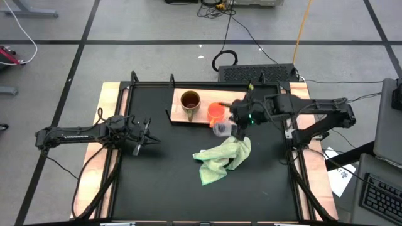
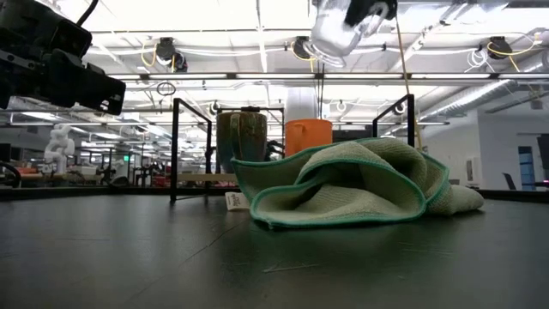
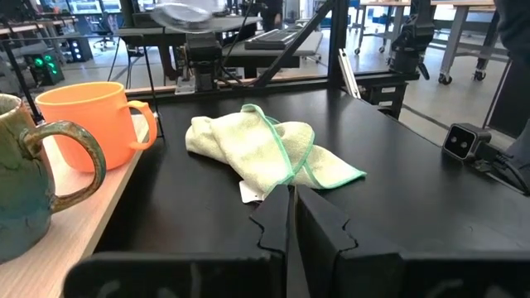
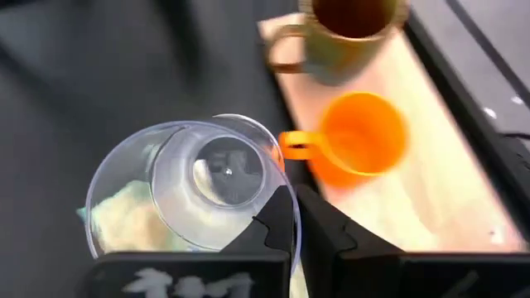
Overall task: Stack small to large cups/mugs on shelf
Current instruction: Put the transparent mug on the shelf
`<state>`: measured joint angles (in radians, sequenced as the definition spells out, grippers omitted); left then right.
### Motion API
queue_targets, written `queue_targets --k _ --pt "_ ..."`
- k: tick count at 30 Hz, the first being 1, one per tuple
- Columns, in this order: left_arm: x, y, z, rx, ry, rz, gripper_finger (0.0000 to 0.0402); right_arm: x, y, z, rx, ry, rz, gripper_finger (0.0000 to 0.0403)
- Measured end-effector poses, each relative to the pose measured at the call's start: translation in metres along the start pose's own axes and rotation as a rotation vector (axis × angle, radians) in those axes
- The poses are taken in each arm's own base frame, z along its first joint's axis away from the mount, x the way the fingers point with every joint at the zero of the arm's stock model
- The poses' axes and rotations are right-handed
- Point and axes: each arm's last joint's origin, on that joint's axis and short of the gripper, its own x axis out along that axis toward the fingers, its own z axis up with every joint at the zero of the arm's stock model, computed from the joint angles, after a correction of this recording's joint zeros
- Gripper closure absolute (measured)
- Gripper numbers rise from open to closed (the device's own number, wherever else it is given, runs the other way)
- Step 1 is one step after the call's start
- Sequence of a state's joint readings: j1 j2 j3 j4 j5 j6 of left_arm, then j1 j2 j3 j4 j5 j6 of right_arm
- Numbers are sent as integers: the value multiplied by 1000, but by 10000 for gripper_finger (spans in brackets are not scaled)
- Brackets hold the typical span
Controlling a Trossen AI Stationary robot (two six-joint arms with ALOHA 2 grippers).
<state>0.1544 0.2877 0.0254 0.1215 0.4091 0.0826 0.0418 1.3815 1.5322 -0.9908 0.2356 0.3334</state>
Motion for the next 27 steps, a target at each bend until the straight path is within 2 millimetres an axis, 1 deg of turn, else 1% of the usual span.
queue_targets --k 4,7,12,18,27 --pt "0 0 0 9 4 -1 376 -2 -28 7 49 27 -74 403" --pt "0 0 -2 15 18 -2 376 0 -47 9 90 49 -126 403" --pt "0 0 -3 26 31 -4 376 2 -72 9 120 83 -185 403" --pt "0 0 -3 26 30 -4 376 2 -87 11 140 86 -218 403" --pt "0 0 -3 27 30 -4 376 2 -98 11 177 87 -240 403"
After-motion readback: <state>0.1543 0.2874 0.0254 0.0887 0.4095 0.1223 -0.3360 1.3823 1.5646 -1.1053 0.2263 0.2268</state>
